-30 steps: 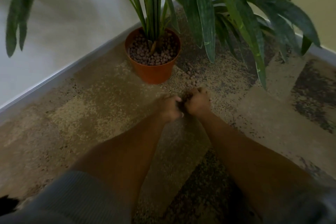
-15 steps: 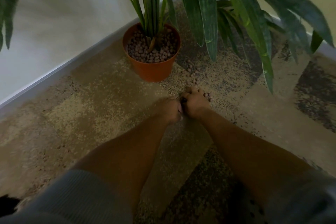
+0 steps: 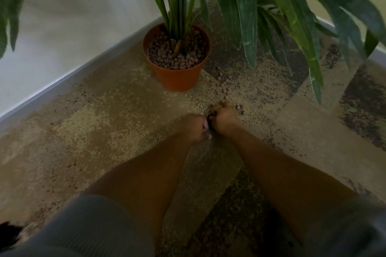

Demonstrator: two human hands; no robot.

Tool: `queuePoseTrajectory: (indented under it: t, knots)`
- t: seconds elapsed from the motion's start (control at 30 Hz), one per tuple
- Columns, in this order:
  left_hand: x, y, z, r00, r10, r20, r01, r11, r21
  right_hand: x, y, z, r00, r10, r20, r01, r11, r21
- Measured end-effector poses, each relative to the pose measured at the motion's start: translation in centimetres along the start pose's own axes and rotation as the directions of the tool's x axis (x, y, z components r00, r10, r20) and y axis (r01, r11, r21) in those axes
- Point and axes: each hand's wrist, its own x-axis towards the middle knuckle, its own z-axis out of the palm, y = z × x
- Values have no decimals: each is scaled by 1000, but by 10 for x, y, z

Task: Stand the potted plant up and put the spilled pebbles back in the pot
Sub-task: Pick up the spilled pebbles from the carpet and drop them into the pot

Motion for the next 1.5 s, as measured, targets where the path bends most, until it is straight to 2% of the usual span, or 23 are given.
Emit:
queuePoseTrajectory:
  t: [0.13, 0.33, 0.5, 0.63, 0.7, 0.73, 0.8, 0.87, 0.93, 1.0, 1.13, 1.2, 1.23, 1.27, 1.3, 1.37, 1.43, 1.5]
  knots:
    - [-4, -4, -1, 999, 30, -30, -30, 1000, 8, 2, -4, 1, 998, 51, 21, -52, 997, 48]
    - [-8, -7, -3, 988, 46, -144, -42, 999, 25, 3, -11, -1, 1000, 5, 28, -3, 998, -61]
    - [-8, -9, -2, 997, 22, -71, -27, 997, -70, 3, -16, -3, 999, 22, 42, -16, 988, -151]
    - [-10, -12, -1, 998, 34, -59, -38, 997, -72, 4, -15, -6, 998, 21, 56, -15, 994, -111]
    - [-10, -12, -1, 998, 24, -56, -28, 997, -71, 4, -13, -8, 996, 54, 65, -52, 998, -27]
    - [-9, -12, -1, 998, 15, -55, -19, 997, -71, 4, -12, -8, 992, 103, 69, -108, 992, 69]
    - [-9, -10, -2, 999, 1, -39, -2, 999, -41, 6, -8, -7, 963, 252, 98, -270, 885, 380]
    - [-8, -9, -2, 1000, -5, -27, 5, 1000, -2, 5, -7, -8, 918, 332, 218, -390, 654, 649]
    - [-10, -6, -4, 999, -3, -38, 5, 999, 45, 4, -9, -11, 882, 348, 319, -450, 414, 791]
    - [-10, -5, -4, 998, -18, -52, 23, 995, 95, 1, -11, -14, 840, 383, 383, -483, 208, 851]
    - [-9, -6, -6, 994, -100, -37, 105, 984, 145, -2, -9, -17, 822, 303, 482, -485, -72, 872]
    - [-15, -2, -13, 990, -131, -51, 134, 990, 44, -10, -10, -23, 835, 236, 497, -465, -178, 867]
    - [-16, 0, -16, 983, -178, -38, 173, 980, -95, -11, -11, -24, 835, 218, 505, -463, -217, 859]
    - [-16, 2, -19, 969, -248, -7, 236, 930, -282, -12, -12, -26, 832, 206, 516, -464, -254, 849]
    - [-16, 2, -22, 943, -327, 65, 318, 821, -474, -12, -13, -26, 828, 196, 526, -462, -293, 837]
    - [-16, 0, -24, 886, -408, 220, 420, 509, -751, -14, -15, -26, 820, 178, 544, -465, -345, 815]
    - [-19, -1, -28, 851, -418, 316, 425, 197, -883, -15, -18, -27, 823, 161, 546, -462, -371, 805]
    - [-23, -3, -34, 835, -409, 367, 363, -91, -927, -16, -22, -30, 832, 132, 539, -448, -411, 794]
